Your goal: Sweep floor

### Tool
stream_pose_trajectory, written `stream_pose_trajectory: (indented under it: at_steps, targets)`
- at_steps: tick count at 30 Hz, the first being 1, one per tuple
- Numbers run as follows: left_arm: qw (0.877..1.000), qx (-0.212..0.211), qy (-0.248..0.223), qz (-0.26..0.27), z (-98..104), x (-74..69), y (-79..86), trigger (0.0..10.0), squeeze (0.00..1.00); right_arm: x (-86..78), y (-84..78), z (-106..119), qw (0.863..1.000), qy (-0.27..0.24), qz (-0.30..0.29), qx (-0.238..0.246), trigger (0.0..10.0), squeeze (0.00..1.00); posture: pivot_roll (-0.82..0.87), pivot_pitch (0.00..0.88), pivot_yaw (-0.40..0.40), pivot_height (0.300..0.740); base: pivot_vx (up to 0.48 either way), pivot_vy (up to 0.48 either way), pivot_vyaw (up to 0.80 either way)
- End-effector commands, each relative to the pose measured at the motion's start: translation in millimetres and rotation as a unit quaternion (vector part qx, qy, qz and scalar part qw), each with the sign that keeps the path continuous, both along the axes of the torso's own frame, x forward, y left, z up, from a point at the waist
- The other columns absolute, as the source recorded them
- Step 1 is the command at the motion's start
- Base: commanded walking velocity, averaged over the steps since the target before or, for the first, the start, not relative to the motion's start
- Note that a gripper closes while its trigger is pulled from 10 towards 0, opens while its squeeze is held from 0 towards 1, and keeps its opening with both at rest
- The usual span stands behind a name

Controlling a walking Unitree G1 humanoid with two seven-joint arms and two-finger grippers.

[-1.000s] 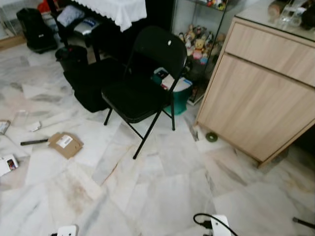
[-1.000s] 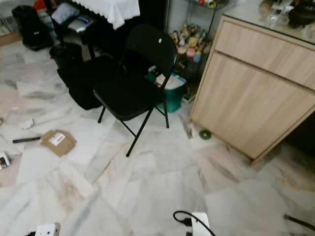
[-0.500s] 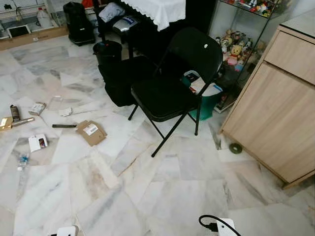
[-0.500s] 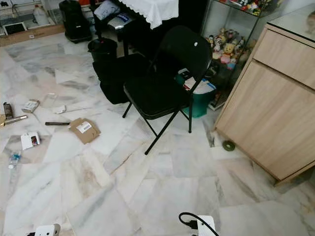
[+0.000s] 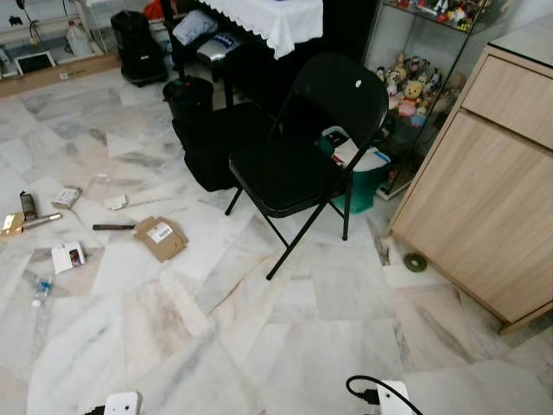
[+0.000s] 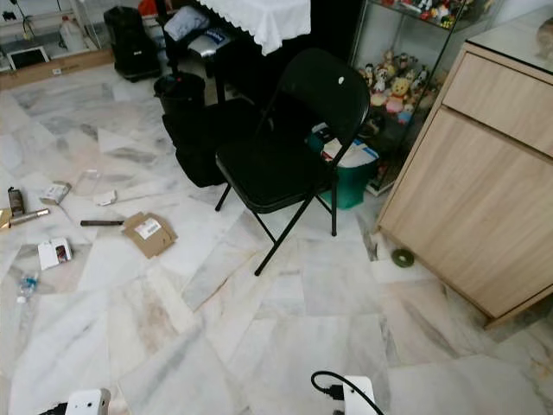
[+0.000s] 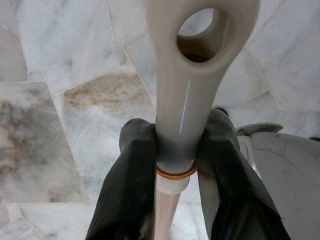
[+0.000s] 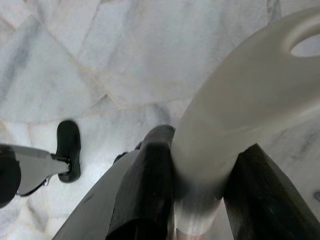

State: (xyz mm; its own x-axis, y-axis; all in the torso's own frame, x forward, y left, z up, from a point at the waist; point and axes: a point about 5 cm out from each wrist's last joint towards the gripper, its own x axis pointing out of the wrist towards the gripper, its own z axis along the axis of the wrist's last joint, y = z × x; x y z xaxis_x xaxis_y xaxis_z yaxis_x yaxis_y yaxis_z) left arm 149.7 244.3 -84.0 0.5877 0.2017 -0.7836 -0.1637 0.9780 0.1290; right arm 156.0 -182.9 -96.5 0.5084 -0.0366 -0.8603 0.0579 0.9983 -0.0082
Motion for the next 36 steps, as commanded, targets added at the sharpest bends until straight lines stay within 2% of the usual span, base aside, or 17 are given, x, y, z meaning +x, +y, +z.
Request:
stream_pose_trajectory:
  at_steps: [1,5,8,10,12,14,16,18,19,20,24,26,29,36]
  targets:
    - [1.000,-0.009,0.011,-0.004,-1.7,0.6,-3.8,10.0,0.00,1.6,-6.7,1.3,1.000,-0.004,-0.024,0.001,10.0,0.00,-0.09,0.035,-0.006,0.740,0.000,0.000,0.00]
    - [1.000,-0.010,0.004,-0.024,3.6,17.9,-8.6,10.0,0.00,10.7,-18.8,6.8,0.999,-0.019,-0.045,-0.007,10.0,0.00,-0.14,0.002,0.020,0.740,0.000,0.000,0.00]
    - [0.999,-0.009,-0.006,-0.042,10.4,37.3,-14.7,10.0,0.00,14.5,-41.8,13.2,0.997,-0.035,-0.068,-0.020,10.0,0.00,-0.20,0.000,0.070,0.740,0.000,0.000,0.00]
    - [0.999,-0.008,-0.008,-0.046,12.5,42.6,-16.5,10.0,0.00,11.3,-54.0,14.9,0.996,-0.038,-0.080,-0.025,10.0,0.00,-0.18,0.000,0.068,0.740,0.000,0.000,0.00]
    - [0.999,-0.005,-0.021,-0.036,15.6,44.8,-10.3,10.0,0.00,2.6,-58.3,12.5,0.997,-0.030,-0.073,-0.026,10.0,0.00,-0.14,0.000,0.047,0.740,0.000,0.000,0.00]
    - [1.000,-0.004,-0.025,-0.002,15.8,38.4,1.9,10.0,0.00,-2.1,-55.0,9.8,0.997,-0.021,-0.061,-0.029,10.0,0.00,-0.13,0.000,0.037,0.740,0.000,0.000,0.00]
    - [1.000,-0.003,-0.023,0.006,15.2,35.5,4.8,10.0,0.00,-2.9,-53.8,9.1,0.998,-0.019,-0.059,-0.031,10.0,0.00,-0.12,0.000,0.033,0.740,0.000,0.000,0.00]
    - [0.999,0.000,-0.010,0.037,11.5,22.8,13.5,10.0,0.00,-6.4,-52.1,7.2,0.997,-0.013,-0.065,-0.030,10.0,0.00,-0.09,0.000,0.009,0.740,0.000,0.000,0.00]
    - [0.998,0.000,-0.006,0.067,8.5,10.3,20.4,10.0,0.00,-3.1,-48.2,7.5,0.998,-0.015,-0.059,-0.027,10.0,0.00,-0.08,0.000,-0.005,0.740,0.000,0.000,0.00]
    - [0.997,-0.001,-0.007,0.074,7.6,6.6,21.5,10.0,0.00,-0.6,-46.7,8.1,0.998,-0.017,-0.050,-0.028,10.0,0.00,-0.08,0.005,-0.011,0.740,0.000,0.000,0.00]
    - [0.997,-0.001,-0.002,0.082,4.2,-2.5,21.3,10.0,0.00,4.2,-46.2,9.9,0.999,-0.019,-0.035,-0.032,10.0,0.00,-0.07,0.007,-0.038,0.740,0.000,0.000,0.00]
    - [0.995,-0.002,0.010,0.100,-0.8,-16.3,21.4,10.0,0.00,6.4,-49.3,11.4,0.999,-0.017,-0.025,-0.038,10.0,0.00,-0.08,0.000,-0.065,0.740,0.000,0.000,0.00]
    - [0.994,-0.004,0.017,0.108,-4.5,-25.6,18.9,10.0,0.00,9.6,-54.4,14.1,0.999,-0.021,-0.025,-0.039,10.0,0.00,-0.07,0.003,-0.082,0.740,0.000,0.000,0.00]
    - [0.993,-0.009,0.010,0.116,-6.1,-27.5,13.8,10.0,0.00,5.5,-58.4,13.6,0.999,-0.013,0.001,-0.049,10.0,0.00,-0.05,0.018,-0.098,0.740,0.000,0.000,0.23]
